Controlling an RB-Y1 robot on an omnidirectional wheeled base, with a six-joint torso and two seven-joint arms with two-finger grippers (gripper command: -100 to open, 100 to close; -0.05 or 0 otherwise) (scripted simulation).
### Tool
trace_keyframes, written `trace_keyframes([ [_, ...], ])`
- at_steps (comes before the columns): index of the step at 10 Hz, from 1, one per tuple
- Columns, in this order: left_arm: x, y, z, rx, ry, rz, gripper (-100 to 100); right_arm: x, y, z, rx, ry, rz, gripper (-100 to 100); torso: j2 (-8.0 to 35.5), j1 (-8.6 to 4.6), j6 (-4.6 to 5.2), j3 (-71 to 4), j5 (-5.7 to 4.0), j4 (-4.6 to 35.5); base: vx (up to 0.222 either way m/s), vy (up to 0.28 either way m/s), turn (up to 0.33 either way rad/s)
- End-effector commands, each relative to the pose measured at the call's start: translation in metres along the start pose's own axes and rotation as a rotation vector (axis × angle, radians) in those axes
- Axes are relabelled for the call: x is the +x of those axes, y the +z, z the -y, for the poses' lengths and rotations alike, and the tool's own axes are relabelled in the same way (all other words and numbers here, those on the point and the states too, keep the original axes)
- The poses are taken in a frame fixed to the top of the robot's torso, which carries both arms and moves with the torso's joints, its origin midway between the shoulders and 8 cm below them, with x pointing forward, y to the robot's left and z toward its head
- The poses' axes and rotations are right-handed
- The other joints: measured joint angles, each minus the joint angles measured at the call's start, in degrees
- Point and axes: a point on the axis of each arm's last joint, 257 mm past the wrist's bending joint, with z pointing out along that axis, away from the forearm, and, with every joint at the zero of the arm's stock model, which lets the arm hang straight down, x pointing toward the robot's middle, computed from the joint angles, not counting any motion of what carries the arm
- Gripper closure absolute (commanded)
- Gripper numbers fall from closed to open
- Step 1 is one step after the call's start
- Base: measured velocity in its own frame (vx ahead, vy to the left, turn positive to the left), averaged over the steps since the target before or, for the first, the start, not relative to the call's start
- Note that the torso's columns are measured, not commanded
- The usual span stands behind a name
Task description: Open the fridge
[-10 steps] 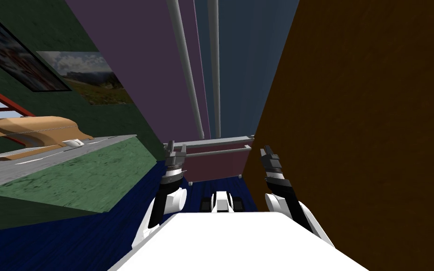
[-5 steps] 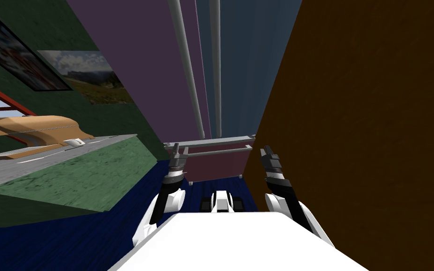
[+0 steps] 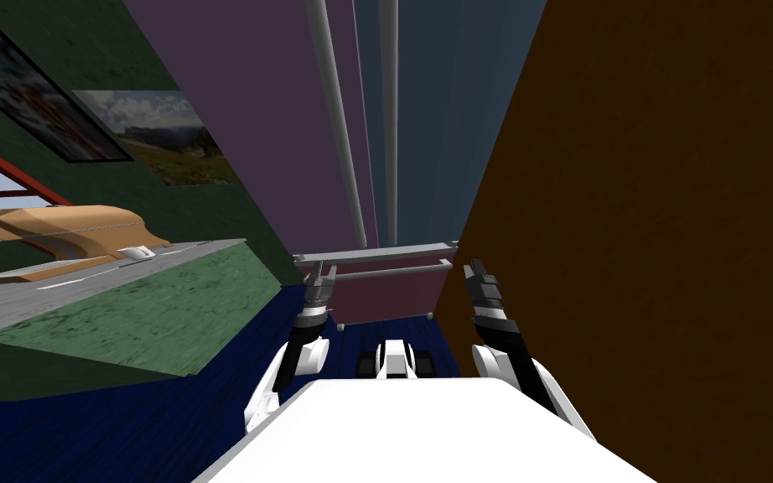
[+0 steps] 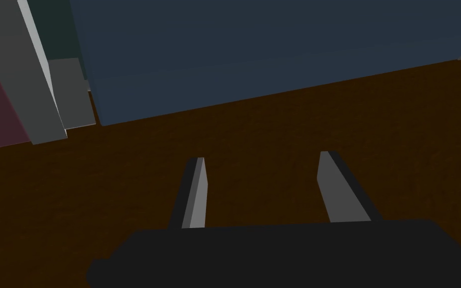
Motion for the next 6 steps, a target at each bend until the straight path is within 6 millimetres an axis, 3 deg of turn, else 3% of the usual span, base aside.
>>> trace_keyframes([
  [1,-0.007,-0.006,-0.017,-0.005,0.006,-0.002,-100,0.000,0.000,0.000,0.000,0.000,0.000,0,0.0,0.00,0.00,0.0,0.00,0.0,0.018,0.014,0.021],
  [6,-0.016,-0.017,-0.041,-0.027,0.010,0.004,-100,0.000,0.000,0.000,0.000,0.000,0.000,0,0.0,0.03,0.00,0.0,0.01,0.0,0.013,0.011,0.011],
])
